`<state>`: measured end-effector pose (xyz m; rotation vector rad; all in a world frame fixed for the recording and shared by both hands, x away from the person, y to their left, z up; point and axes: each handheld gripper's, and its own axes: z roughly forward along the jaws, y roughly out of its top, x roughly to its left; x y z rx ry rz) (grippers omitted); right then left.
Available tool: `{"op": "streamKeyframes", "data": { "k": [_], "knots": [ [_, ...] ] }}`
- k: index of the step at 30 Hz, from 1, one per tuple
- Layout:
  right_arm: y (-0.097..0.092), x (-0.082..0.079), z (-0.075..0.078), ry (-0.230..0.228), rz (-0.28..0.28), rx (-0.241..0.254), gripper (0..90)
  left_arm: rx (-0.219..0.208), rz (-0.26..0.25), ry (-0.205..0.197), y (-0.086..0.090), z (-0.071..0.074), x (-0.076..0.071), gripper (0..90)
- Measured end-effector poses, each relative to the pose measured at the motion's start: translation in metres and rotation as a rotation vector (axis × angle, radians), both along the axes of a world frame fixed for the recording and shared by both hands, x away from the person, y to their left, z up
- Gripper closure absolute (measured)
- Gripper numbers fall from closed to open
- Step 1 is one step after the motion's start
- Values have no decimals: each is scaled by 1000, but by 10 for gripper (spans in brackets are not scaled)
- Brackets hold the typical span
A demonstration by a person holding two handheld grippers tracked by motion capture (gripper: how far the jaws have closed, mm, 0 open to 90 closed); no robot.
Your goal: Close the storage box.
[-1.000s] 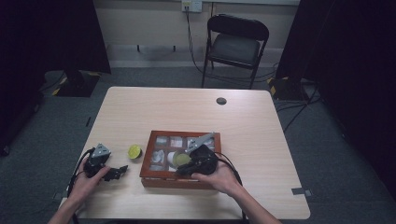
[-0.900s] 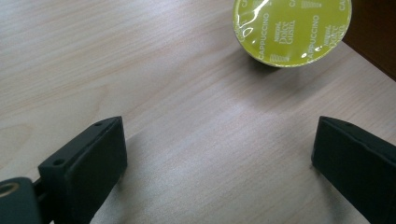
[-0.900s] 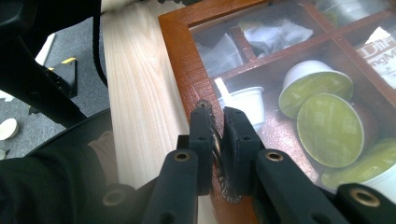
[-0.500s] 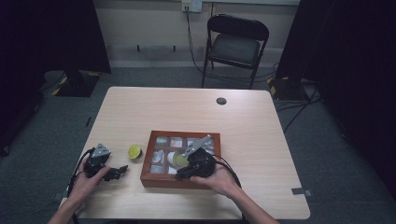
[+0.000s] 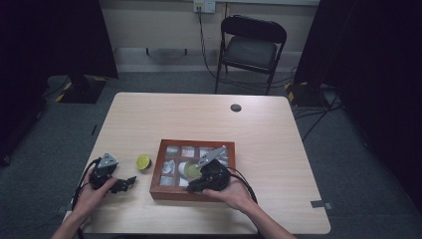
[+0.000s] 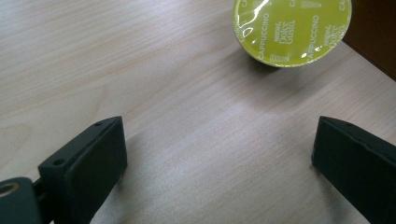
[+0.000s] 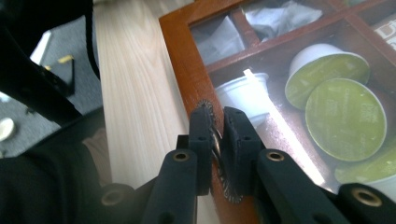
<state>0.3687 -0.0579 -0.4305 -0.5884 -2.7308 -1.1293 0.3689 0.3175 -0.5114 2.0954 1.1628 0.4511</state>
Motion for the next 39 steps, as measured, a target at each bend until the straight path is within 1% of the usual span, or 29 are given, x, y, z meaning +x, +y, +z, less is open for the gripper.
{"op": "streamKeyframes", "data": {
  "k": [5,6,8,10,12,13,15,18,24,28,31,34,37,39],
  "knots": [
    [-3,3,0,10,-27,40,726,0,0,0,0,0,0,29],
    [-3,3,1,7,-29,45,725,0,0,0,0,0,0,29],
    [-4,2,2,0,-31,60,683,0,0,0,0,0,0,29],
    [-5,2,4,-8,-39,80,671,0,0,0,0,0,0,28],
    [-8,2,7,-18,-43,104,627,5,-3,1,0,0,0,29],
    [-11,2,8,-23,-56,120,586,1,0,0,0,0,0,29],
    [-17,3,11,-31,-80,134,539,0,0,0,0,0,0,29],
    [-25,5,12,-35,-117,152,491,0,0,0,0,0,0,29],
    [-45,8,16,-45,-208,195,389,1,0,0,0,0,0,29],
    [-59,8,18,-57,-260,202,349,1,0,0,0,0,0,29],
    [-70,7,19,-71,-309,189,298,0,0,0,0,0,0,28],
    [-83,7,20,-78,-350,191,263,0,0,0,0,0,0,29],
    [-96,7,19,-91,-400,174,207,0,0,0,0,0,0,29],
    [-105,7,19,-93,-431,166,199,0,0,0,0,0,0,29]
  ]
}}
